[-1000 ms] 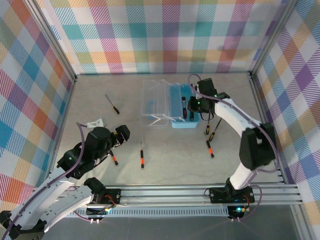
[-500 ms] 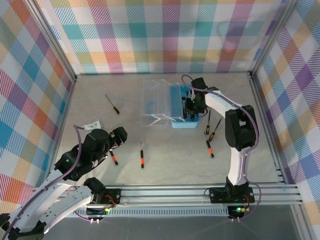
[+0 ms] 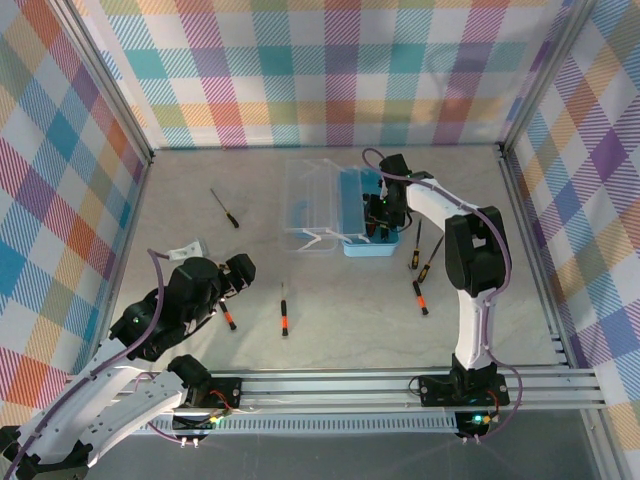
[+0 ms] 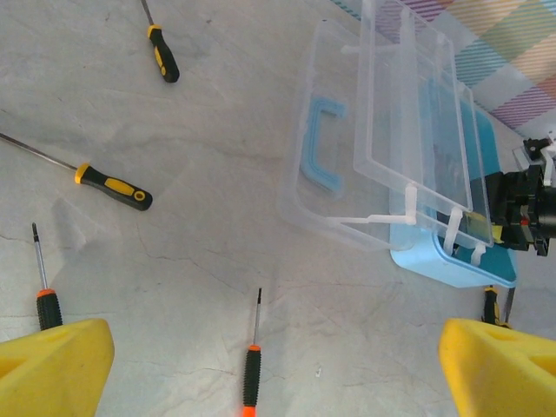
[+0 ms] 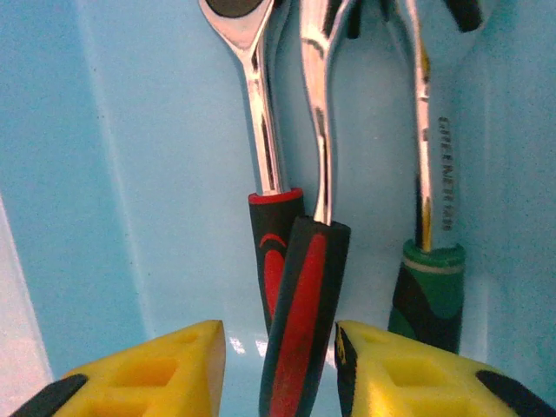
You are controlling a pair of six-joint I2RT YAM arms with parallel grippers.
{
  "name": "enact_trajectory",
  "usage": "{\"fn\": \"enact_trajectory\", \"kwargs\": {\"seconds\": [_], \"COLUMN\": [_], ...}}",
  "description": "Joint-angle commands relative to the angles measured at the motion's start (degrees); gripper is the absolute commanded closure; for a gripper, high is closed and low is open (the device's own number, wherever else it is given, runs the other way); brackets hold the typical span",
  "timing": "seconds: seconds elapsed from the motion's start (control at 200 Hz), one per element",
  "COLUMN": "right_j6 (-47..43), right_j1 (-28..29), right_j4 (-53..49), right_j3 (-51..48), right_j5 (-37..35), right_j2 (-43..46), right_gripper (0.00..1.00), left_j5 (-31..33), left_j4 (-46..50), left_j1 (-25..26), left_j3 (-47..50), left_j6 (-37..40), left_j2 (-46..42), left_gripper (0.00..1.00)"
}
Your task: Pack the tool kit
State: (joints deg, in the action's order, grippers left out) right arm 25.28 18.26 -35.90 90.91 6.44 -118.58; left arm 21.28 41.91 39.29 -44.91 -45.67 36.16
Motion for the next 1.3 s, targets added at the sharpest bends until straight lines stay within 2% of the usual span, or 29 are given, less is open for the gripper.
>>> {"fn": "enact_trajectory", "kwargs": {"seconds": [0.0, 0.24, 0.305, 0.405, 0.525, 0.655, 0.775, 1.04, 1.17, 1.295], "right_j6": [1.19, 0.29, 0.11, 0.25, 0.78, -2.18, -0.54, 7.37, 9.5, 10.74], "right_j1": [-0.35, -0.34, -0.4, -0.4, -0.36, -0.4, -0.39, -0.44, -0.36, -0.37], "right_j4": [-0.7, -2.35, -1.31, 2.63, 7.58, 7.58, 10.84, 17.52, 19.08, 20.39], "right_j3": [1.48, 2.14, -0.08, -7.35, -19.53, -29.38, -38.28, -49.76, -52.34, -53.9], "right_j5": [-1.64, -6.23, -6.61, -6.61, -6.48, -3.67, -7.22, -25.77, -26.21, -26.43], "right_j2": [4.87, 13.69, 17.47, 24.36, 32.98, 39.65, 45.47, 53.34, 54.65, 55.86], "right_gripper": [0.6, 0.6, 0.59, 0.58, 0.57, 0.54, 0.54, 0.56, 0.55, 0.54], "left_j5": [0.01, 1.41, 2.45, 5.74, 11.27, 15.26, 17.51, 17.57, 17.26, 16.8], "left_j4": [-0.04, 1.74, 3.68, 6.26, 10.57, 14.1, 16.06, 9.84, 10.36, 9.91], "left_j1": [0.35, 0.35, 0.35, 0.35, 0.35, 0.35, 0.31, 0.35, 0.33, 0.11], "left_j3": [-2.28, -3.25, -3.51, -2.94, -0.66, 2.5, 3.46, 2.18, -0.02, -1.6], "left_j6": [-0.82, -0.28, -0.52, -1.88, -7.01, -10.08, -14.28, -14.87, -15.64, -15.79], "left_j2": [-0.39, -0.49, -0.64, -1.33, -2.79, -3.43, -1.47, 5.92, 10.66, 15.53], "left_gripper": [0.05, 0.05, 0.0, 0.0, 0.0, 0.02, 0.09, 0.08, 0.07, 0.02]}}
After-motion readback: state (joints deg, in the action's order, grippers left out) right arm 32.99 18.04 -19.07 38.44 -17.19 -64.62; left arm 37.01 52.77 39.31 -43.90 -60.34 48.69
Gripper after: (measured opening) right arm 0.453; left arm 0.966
